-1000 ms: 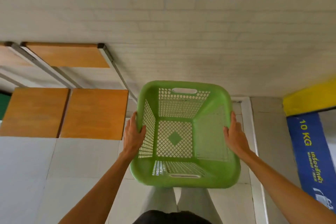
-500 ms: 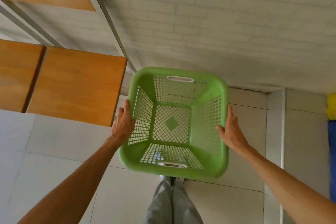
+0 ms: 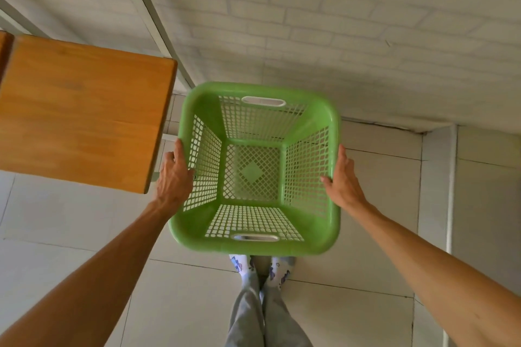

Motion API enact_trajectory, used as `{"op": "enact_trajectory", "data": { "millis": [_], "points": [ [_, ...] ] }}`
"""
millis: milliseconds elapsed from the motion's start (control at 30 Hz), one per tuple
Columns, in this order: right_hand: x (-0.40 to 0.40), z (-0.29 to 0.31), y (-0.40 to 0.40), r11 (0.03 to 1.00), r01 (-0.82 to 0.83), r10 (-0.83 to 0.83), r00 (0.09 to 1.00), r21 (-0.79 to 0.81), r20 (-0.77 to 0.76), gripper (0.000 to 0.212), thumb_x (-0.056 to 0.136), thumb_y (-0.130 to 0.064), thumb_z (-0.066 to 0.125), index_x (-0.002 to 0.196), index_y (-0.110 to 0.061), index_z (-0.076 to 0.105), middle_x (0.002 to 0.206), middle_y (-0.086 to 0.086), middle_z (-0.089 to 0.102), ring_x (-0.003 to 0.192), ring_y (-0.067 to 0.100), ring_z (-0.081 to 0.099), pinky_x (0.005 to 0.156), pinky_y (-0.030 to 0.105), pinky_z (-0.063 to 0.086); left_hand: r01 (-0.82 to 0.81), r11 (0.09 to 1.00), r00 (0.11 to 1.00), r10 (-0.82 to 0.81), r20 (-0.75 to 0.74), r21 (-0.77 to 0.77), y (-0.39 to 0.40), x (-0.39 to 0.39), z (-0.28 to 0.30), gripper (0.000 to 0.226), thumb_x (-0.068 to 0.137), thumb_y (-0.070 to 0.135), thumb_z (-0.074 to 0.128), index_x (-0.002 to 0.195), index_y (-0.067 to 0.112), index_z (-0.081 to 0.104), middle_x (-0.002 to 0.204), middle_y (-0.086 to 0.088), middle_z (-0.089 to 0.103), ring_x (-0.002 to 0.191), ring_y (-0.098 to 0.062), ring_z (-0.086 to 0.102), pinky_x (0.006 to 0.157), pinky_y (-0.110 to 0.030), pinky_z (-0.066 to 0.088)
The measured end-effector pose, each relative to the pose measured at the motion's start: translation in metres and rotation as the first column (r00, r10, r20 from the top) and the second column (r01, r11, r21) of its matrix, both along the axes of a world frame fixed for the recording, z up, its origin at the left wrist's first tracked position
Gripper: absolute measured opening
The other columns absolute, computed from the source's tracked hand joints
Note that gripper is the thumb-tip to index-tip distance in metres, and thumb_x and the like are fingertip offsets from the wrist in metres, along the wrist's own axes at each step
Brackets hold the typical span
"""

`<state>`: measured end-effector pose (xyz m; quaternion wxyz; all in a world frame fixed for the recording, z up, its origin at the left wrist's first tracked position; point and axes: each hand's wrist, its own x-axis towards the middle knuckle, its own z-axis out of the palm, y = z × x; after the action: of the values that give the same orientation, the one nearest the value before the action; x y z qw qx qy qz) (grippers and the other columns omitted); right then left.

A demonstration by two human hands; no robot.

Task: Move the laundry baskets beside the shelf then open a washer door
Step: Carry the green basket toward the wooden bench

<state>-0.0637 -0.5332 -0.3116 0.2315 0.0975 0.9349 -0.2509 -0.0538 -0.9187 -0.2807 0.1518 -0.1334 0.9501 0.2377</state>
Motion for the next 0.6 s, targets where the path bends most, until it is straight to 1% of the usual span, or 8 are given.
{"op": "enact_trajectory", "data": {
  "millis": [67, 133, 233, 300, 367, 433, 500, 600],
  "points": [
    [-0.001, -0.004, -0.002, 1.0, 0.006, -0.006, 1.0, 0.006, -0.019, 0.103, 0.093, -0.017, 0.069, 0.159, -0.021, -0.009, 0.138, 0.022, 0.037, 0.086, 0.032, 0.067, 0.068, 0.034, 0.057, -0.019, 1.0, 1.0, 0.019, -0.002, 0.008, -0.003, -0.001, -0.004, 0.079, 0.092, 0.001, 0.059, 0.156, 0.01, 0.013, 0.11, -0.026, 0.049, 0.083, -0.034, 0.055, 0.065, -0.048, 0.055],
    [-0.004, -0.006, -0.003, 1.0, 0.0, 0.0, 1.0, 0.02, -0.029, 0.102, 0.093, -0.019, 0.069, 0.159, -0.023, -0.008, 0.137, 0.022, 0.039, 0.079, 0.027, 0.064, 0.065, 0.035, 0.059, -0.017, 1.0, 1.0, 0.017, -0.007, 0.008, -0.007, -0.003, -0.007, 0.079, 0.092, -0.001, 0.058, 0.156, 0.012, 0.014, 0.11, -0.026, 0.05, 0.081, -0.035, 0.056, 0.063, -0.047, 0.055],
    [-0.01, -0.007, -0.005, 0.998, -0.033, 0.034, 0.999, 0.044, -0.029, 0.102, 0.093, -0.023, 0.069, 0.159, -0.025, -0.009, 0.137, 0.021, 0.039, 0.075, 0.022, 0.06, 0.061, 0.03, 0.054, -0.001, 1.0, 1.0, 0.001, -0.006, -0.002, -0.014, -0.005, -0.009, 0.081, 0.09, 0.0, 0.063, 0.156, 0.013, 0.016, 0.111, -0.027, 0.051, 0.078, -0.031, 0.055, 0.06, -0.04, 0.052],
    [-0.014, -0.008, -0.007, 0.998, -0.043, 0.044, 0.999, 0.046, -0.032, 0.101, 0.093, -0.024, 0.069, 0.159, -0.025, -0.009, 0.136, 0.021, 0.04, 0.073, 0.021, 0.058, 0.06, 0.028, 0.051, -0.01, 1.0, 1.0, 0.01, 0.004, -0.02, -0.017, -0.009, -0.01, 0.084, 0.089, 0.002, 0.066, 0.156, 0.014, 0.015, 0.115, -0.028, 0.051, 0.082, -0.031, 0.054, 0.065, -0.041, 0.052],
    [-0.017, -0.009, -0.011, 0.998, -0.047, 0.049, 0.998, 0.049, -0.042, 0.101, 0.093, -0.023, 0.069, 0.16, -0.024, -0.007, 0.136, 0.022, 0.04, 0.069, 0.019, 0.055, 0.057, 0.027, 0.05, -0.029, 0.999, 0.999, 0.03, 0.025, -0.029, -0.017, -0.01, -0.011, 0.085, 0.089, 0.0, 0.063, 0.156, 0.012, 0.012, 0.119, -0.029, 0.051, 0.088, -0.034, 0.056, 0.069, -0.044, 0.053],
    [-0.017, -0.009, -0.016, 0.996, -0.068, 0.07, 0.997, 0.056, -0.043, 0.101, 0.092, -0.021, 0.07, 0.16, -0.02, -0.006, 0.139, 0.023, 0.039, 0.065, 0.017, 0.052, 0.053, 0.023, 0.046, -0.055, 0.998, 0.996, 0.056, 0.07, -0.014, -0.016, -0.008, -0.012, 0.088, 0.088, -0.006, 0.059, 0.157, 0.01, 0.006, 0.122, -0.03, 0.048, 0.094, -0.039, 0.058, 0.074, -0.051, 0.056],
    [-0.017, -0.006, -0.02, 0.995, -0.081, 0.082, 0.996, 0.052, -0.027, 0.103, 0.092, -0.02, 0.071, 0.16, -0.019, -0.006, 0.141, 0.024, 0.037, 0.063, 0.016, 0.053, 0.051, 0.02, 0.043, -0.063, 0.998, 0.991, 0.061, 0.118, 0.012, -0.016, -0.004, -0.011, 0.096, 0.086, -0.005, 0.062, 0.157, 0.008, -0.001, 0.13, -0.032, 0.044, 0.105, -0.044, 0.056, 0.083, -0.058, 0.055],
    [-0.021, 0.001, -0.022, 0.995, -0.08, 0.08, 0.997, 0.054, 0.004, 0.104, 0.09, -0.022, 0.073, 0.159, -0.02, -0.006, 0.141, 0.025, 0.039, 0.069, 0.023, 0.062, 0.057, 0.026, 0.05, -0.034, 0.998, 0.989, 0.028, 0.143, 0.044, -0.018, -0.003, -0.009, 0.105, 0.085, 0.004, 0.072, 0.156, 0.004, -0.005, 0.136, -0.035, 0.039, 0.115, -0.048, 0.051, 0.091, -0.06, 0.051]
  ]
}}
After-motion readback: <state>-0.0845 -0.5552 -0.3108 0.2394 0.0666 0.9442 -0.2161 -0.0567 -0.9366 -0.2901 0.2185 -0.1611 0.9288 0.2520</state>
